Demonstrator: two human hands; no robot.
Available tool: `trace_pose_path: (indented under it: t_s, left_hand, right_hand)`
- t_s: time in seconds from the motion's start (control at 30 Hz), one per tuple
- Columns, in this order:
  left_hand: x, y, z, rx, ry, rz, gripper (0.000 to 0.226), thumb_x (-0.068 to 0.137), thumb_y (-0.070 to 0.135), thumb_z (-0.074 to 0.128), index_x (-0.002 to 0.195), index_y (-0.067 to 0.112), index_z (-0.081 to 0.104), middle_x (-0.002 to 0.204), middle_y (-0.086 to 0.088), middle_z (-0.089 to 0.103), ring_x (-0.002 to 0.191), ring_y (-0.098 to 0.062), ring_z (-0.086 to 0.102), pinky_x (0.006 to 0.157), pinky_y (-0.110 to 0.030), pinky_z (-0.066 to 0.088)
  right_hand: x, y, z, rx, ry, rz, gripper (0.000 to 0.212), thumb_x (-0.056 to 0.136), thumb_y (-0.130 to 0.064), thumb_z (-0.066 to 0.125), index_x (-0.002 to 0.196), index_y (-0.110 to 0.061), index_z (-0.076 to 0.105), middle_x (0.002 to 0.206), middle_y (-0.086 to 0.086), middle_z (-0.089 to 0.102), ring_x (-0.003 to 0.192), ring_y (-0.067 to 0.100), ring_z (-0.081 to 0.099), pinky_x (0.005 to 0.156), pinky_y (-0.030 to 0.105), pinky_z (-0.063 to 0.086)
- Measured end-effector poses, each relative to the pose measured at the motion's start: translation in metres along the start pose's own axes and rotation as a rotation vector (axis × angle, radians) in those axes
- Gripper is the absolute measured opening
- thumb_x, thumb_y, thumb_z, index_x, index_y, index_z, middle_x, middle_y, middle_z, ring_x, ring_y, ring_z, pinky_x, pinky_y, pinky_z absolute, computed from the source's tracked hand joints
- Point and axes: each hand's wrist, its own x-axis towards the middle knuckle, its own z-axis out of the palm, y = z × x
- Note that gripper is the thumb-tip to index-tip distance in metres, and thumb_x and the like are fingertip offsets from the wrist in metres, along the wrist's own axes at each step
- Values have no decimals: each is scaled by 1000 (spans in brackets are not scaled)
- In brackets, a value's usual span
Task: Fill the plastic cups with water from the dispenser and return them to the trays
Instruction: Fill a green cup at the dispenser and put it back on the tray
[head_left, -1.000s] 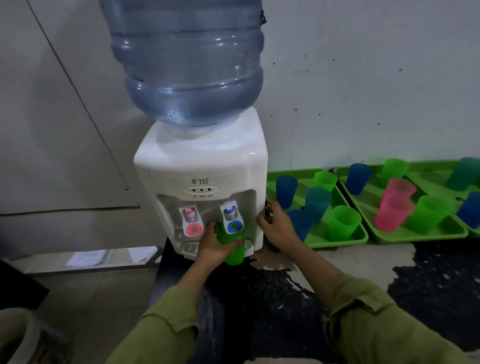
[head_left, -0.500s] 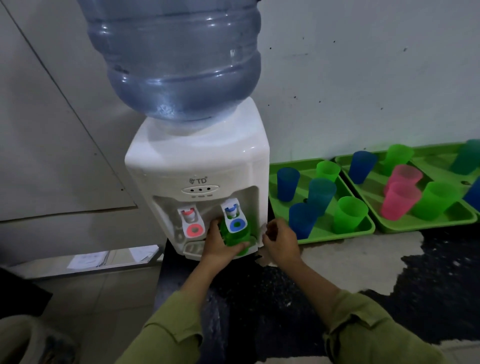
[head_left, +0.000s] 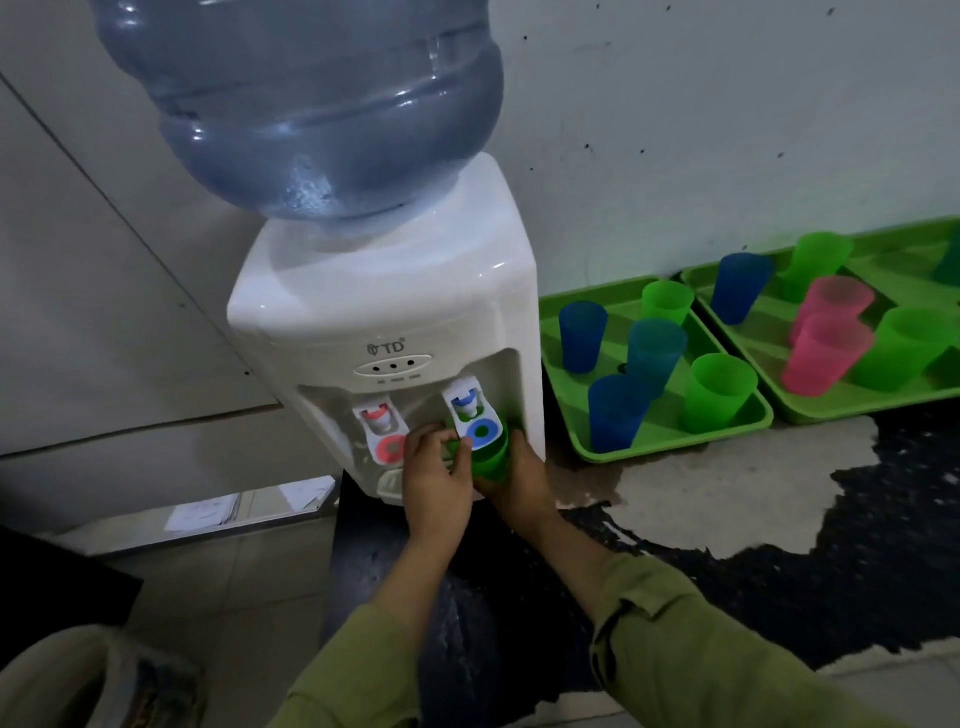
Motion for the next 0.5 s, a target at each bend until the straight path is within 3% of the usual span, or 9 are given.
trace_pose_path:
  t_s: [0.1, 0.23, 0.37, 0.5]
  left_hand:
    - [3, 4, 1, 64, 10, -41, 14, 85, 14, 63, 87, -1, 64, 98, -13, 59, 93, -26, 57, 81, -25, 41]
    - [0, 5, 2, 127, 10, -8, 13, 86, 9, 59, 81, -3, 60, 93, -16, 58, 94, -30, 51, 82, -30, 37]
    - [-4, 9, -2, 75, 16, 23, 12, 86, 1, 52, 75, -2, 53, 86, -17, 55, 90, -32, 48, 80, -33, 34]
    - [-1, 18, -10, -73, 29, 2, 18, 81, 15, 36, 68, 6, 45, 78, -11, 48, 80, -27, 45, 72, -33, 34]
  right_hand:
    - [0, 5, -1, -15, 20, -16, 57, 69, -29, 80, 113, -8, 51, 115, 10, 63, 107, 25, 60, 88, 39, 50]
    - [1, 5, -3, -63, -1, -16, 60, 69, -31, 80, 116, -10, 48, 116, 9, 63, 108, 25, 60, 88, 40, 50]
    - [1, 6, -4, -91, -7, -16, 61, 67, -32, 80, 117, -14, 48, 115, 6, 64, 106, 24, 61, 85, 40, 51]
    - [3, 8, -4, -117, -11, 11, 64, 65, -32, 81, 117, -15, 48, 114, 5, 65, 105, 24, 62, 86, 39, 51]
